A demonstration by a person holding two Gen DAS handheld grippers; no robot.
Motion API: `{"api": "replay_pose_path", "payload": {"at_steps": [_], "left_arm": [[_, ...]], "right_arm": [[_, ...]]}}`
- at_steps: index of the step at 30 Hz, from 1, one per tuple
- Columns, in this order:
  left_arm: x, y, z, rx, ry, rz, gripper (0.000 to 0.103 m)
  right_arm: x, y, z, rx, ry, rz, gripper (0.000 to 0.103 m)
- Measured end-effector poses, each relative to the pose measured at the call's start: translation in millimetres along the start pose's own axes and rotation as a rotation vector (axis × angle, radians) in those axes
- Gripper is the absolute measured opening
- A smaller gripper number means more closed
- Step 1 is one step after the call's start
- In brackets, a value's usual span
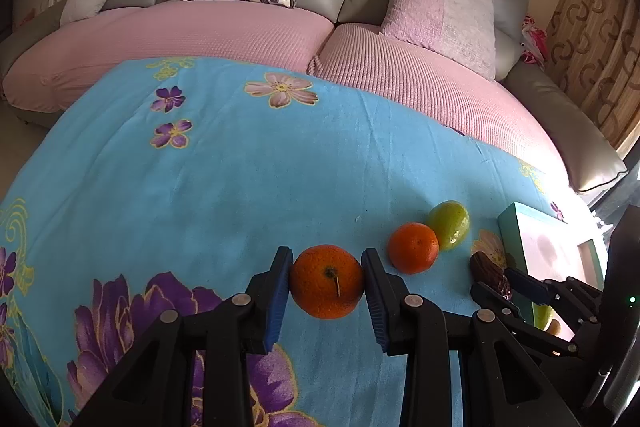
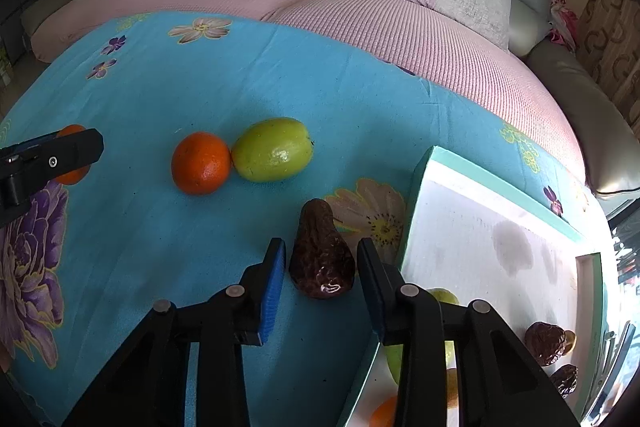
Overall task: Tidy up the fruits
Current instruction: 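Grasp the elongated dark date with the right gripper while the left gripper holds the tangerine, then carry the date with the right gripper while the left gripper carries the tangerine over the tray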
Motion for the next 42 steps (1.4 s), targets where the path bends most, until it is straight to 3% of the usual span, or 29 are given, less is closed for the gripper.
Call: {"api": "replay_pose_path", "payload": {"at_steps": [9,20,34,42], "left_arm": [[3,-1,1,-0.003,-0.004,0.002,0.038],[12,3,1,0.002,-0.036,0.003,0.038],[48,3,8,-0.009,-0.166,-0.001,0.038],[89,4,12,-0.025,-0.246,0.023,0.038]], "right_arm": [[-1,7,2,0.020,-0.017,-0.022,0.035],[14,56,1,0.124,-0.083,-0.026,0.035],[73,78,19,0.166,-0.233,-0.035,0.035],[132,91,33,0.204,-0.372,-0.012,0.035]]}}
Point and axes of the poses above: each gripper's, at about its wrist camera, not at the fingertips, and y roughly against the way its jaws point, x to its right, z to its underside, the point moved 9 cm from there along -y, roughly the way its jaws point, and after that the axes turned 4 degrees about x, right-handed, at the moved point
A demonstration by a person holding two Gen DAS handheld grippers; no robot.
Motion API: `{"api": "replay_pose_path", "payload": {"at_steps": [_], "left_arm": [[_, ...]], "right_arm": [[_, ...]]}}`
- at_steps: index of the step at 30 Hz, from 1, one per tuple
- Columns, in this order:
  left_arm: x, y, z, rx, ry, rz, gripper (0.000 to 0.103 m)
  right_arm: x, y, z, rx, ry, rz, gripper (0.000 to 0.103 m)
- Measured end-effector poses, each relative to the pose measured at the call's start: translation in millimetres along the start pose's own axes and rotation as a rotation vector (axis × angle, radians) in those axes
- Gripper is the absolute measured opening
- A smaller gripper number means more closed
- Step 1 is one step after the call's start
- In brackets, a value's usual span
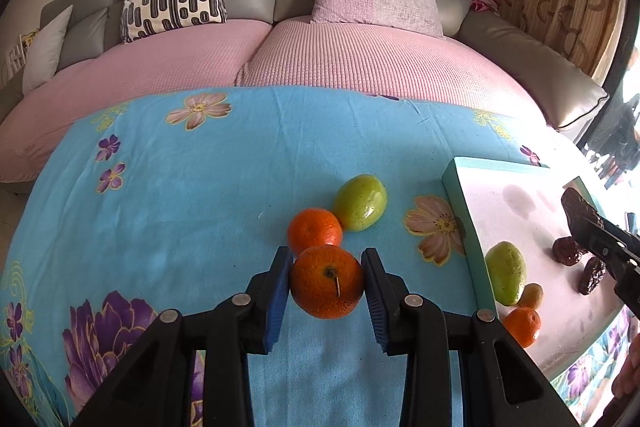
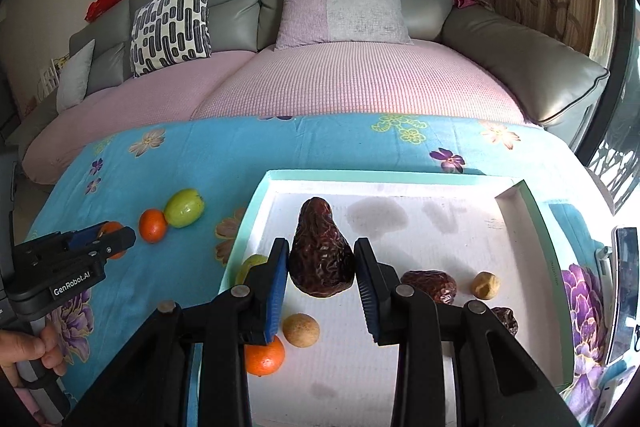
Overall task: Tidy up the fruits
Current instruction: 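Carry the date with the right gripper while the left gripper carries the tangerine over the tray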
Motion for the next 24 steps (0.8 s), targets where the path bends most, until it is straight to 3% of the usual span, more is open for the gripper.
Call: {"api": "replay_pose_path", "payload": {"at_steps": [13,24], "left_arm": [[99,12,-31,0.011,-0.171,0.099,0.038],[161,-3,-41,-0.009,-0.263,0.132,0.038]], "right_arm": [[122,20,3,0.049,-0.206,0.183,0.035],[169,23,15,0.061,-0.253,0.274,0.035]]}}
Point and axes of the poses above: each gripper's, at about its wrist camera, not at the fingertips, and y roughly against the way its jaws point, x to its right, z to its underside, the point moved 9 cm from there along -y, roughly the way its jaws point, and after that the axes turned 4 degrees about x, right-handed, at the moved point
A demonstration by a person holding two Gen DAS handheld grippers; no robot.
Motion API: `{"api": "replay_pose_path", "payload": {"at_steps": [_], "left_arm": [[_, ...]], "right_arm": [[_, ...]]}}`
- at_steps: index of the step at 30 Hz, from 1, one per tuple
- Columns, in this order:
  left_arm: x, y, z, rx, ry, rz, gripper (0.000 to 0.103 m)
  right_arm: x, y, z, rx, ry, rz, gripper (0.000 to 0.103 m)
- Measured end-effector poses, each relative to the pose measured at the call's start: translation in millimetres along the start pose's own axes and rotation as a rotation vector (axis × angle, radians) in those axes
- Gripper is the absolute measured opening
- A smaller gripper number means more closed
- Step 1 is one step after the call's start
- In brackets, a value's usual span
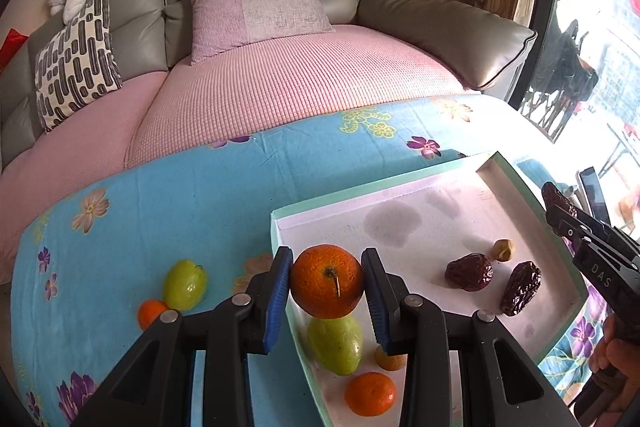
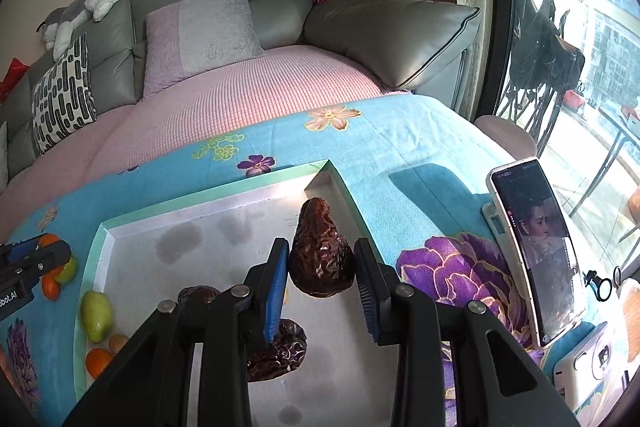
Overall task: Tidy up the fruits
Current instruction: 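Carry the date with the right gripper while the left gripper carries the tangerine over the tray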
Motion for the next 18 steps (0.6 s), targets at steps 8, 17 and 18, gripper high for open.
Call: {"api": "replay_pose_path", "payload": {"at_steps": [8,17,18], "left_arm": [[12,-26,2,-0.044,-0.011,-0.017,0.038],[26,-48,8,-0.080,-0.022,-0.019,0.038],[27,-50,10,-0.085,-0.022,-0.019,0.038]], "right_arm": [[12,-13,11,-0.037,-0.018,0.006,0.035],[13,-24,21,-0.080,-0.004,0.012,0.035],[13,-25,22,-0.085,0.000,0.011,0.035]]}}
Point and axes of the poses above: each gripper's, at about its wrist camera, not at the fingertips, and y roughly against the way its jaws point, x to its right, z to its underside, the point moved 9 cm from there along -y, roughly the way its jaws point, and after that the axes turned 4 degrees about x, right-handed, at the moved point
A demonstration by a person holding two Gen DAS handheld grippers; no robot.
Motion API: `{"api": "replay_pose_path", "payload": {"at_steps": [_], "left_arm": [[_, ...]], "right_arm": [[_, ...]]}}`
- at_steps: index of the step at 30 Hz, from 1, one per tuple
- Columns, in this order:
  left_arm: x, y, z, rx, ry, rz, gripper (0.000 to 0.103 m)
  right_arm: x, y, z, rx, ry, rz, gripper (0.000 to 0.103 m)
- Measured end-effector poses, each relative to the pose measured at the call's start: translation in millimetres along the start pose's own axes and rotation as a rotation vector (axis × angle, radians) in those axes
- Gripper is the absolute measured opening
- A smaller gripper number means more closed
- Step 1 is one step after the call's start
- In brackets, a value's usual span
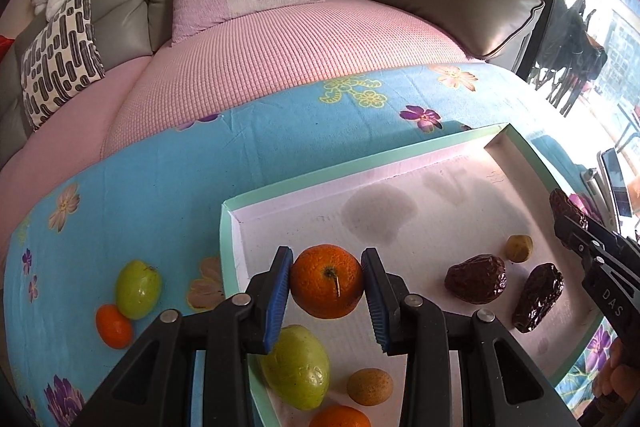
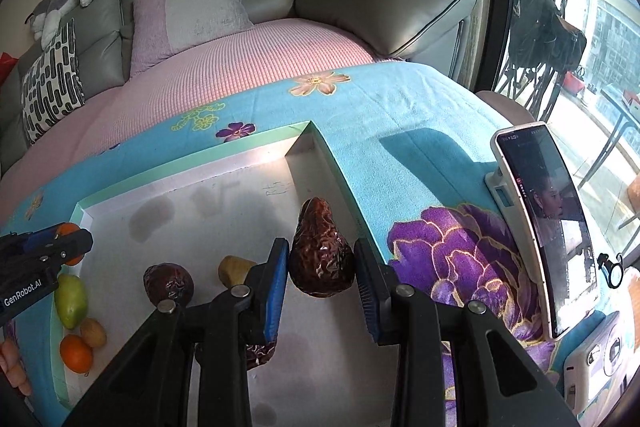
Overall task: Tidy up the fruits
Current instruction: 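Carry the date with the right gripper while the left gripper carries the tangerine over the tray, then open the left gripper to drop the tangerine while the right gripper holds the date above the tray, then open the right gripper to release the dark date into the tray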
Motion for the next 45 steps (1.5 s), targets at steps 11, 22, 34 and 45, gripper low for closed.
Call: {"api": "replay_pose_path", "payload": {"at_steps": [11,22,34,45], "left_arm": [[4,-15,11,-0.041,0.001,0.000,0.038],[-1,-25,18,-0.071,0.014,-0.006,0.038],[-5,-20,19,-0.065,0.033,-0.003,0.039],[-14,16,16,0.010,0.058,0.006,0.056]], "right_arm": [[-4,-13,12,-0.056,0.015,-0.001,0.035],[-5,-16,13,-0.067,0.011,0.002,0.035],[2,-14,13,-0.071,0.009,0.035,0.035],[-1,6,2,-0.025,0.046,0.061,0.046]]}}
Point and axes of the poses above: each gripper's, at about its wrist camera, not at the fingertips, and y roughly against the way its jaws point, x to its right, z to its underside, the point moved 9 cm from there along -y, roughly the way its jaws point, and after that the axes turned 4 degrees about x, right-handed, at the moved point
